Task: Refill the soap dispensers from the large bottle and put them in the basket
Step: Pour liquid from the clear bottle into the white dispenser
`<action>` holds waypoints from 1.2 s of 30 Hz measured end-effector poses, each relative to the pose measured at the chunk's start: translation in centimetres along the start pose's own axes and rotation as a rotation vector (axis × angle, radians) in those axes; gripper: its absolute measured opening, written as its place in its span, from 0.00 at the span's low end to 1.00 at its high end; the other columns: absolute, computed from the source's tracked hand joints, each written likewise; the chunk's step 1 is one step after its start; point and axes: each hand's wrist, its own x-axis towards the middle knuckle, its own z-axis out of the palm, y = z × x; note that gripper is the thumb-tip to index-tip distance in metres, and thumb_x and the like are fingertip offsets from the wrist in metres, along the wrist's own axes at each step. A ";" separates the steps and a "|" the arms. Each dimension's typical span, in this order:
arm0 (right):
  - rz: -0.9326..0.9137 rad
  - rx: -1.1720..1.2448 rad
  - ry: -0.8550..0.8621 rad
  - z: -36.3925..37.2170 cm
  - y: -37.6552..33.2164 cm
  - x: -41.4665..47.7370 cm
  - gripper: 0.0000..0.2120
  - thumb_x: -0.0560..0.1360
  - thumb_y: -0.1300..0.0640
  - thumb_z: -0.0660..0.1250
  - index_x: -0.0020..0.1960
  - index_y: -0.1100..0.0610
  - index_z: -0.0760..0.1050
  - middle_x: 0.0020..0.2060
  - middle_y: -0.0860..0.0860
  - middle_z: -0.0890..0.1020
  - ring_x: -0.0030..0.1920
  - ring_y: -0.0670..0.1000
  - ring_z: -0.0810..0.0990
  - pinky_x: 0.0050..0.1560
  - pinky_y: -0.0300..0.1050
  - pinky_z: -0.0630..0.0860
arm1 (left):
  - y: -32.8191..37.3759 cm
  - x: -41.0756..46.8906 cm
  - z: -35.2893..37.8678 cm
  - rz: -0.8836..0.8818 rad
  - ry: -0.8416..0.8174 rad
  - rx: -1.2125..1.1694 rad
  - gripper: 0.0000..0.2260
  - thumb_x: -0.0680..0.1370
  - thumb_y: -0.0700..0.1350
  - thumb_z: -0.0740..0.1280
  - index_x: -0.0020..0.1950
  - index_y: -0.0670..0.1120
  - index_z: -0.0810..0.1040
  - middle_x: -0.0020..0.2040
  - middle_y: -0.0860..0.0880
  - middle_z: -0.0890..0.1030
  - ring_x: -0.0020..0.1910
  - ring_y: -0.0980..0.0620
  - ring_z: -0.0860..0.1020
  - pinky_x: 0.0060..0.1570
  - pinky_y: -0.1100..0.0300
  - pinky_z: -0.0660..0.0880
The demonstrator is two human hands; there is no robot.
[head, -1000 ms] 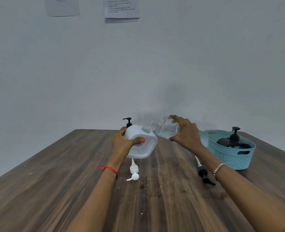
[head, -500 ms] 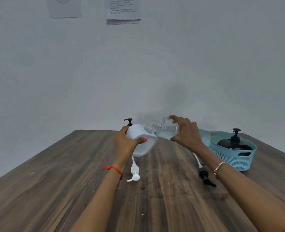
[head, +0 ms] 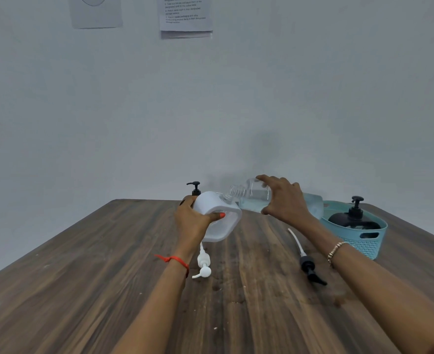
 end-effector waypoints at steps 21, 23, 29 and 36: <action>-0.016 -0.054 -0.054 -0.9 0.0 0.4 0.38 0.62 0.58 0.75 0.69 0.49 0.64 0.58 0.50 0.77 0.57 0.54 0.74 0.55 0.49 0.65 | -0.6 -0.5 0.6 -0.060 0.018 -0.088 0.26 0.58 0.40 0.81 0.54 0.46 0.79 0.51 0.46 0.81 0.49 0.48 0.79 0.47 0.56 0.76; -0.016 -0.056 -0.060 -0.9 0.0 0.4 0.38 0.62 0.58 0.75 0.69 0.49 0.64 0.58 0.50 0.77 0.57 0.54 0.74 0.55 0.49 0.65 | -0.7 -0.5 0.6 -0.064 0.017 -0.093 0.25 0.58 0.40 0.81 0.53 0.47 0.78 0.50 0.47 0.81 0.48 0.49 0.79 0.45 0.58 0.75; -0.015 -0.054 -0.068 -0.9 0.0 0.4 0.38 0.61 0.59 0.75 0.68 0.49 0.65 0.58 0.50 0.78 0.56 0.54 0.74 0.54 0.49 0.65 | -1.1 -0.6 0.6 -0.083 0.008 -0.097 0.26 0.59 0.41 0.81 0.54 0.44 0.79 0.49 0.46 0.82 0.47 0.48 0.79 0.44 0.58 0.77; -0.014 -0.062 -0.078 -1.2 0.0 0.1 0.37 0.61 0.60 0.74 0.67 0.49 0.65 0.57 0.50 0.78 0.56 0.54 0.74 0.53 0.49 0.65 | -1.1 -1.0 0.8 -0.093 0.002 -0.119 0.24 0.58 0.42 0.81 0.52 0.46 0.79 0.45 0.50 0.81 0.43 0.54 0.79 0.34 0.70 0.71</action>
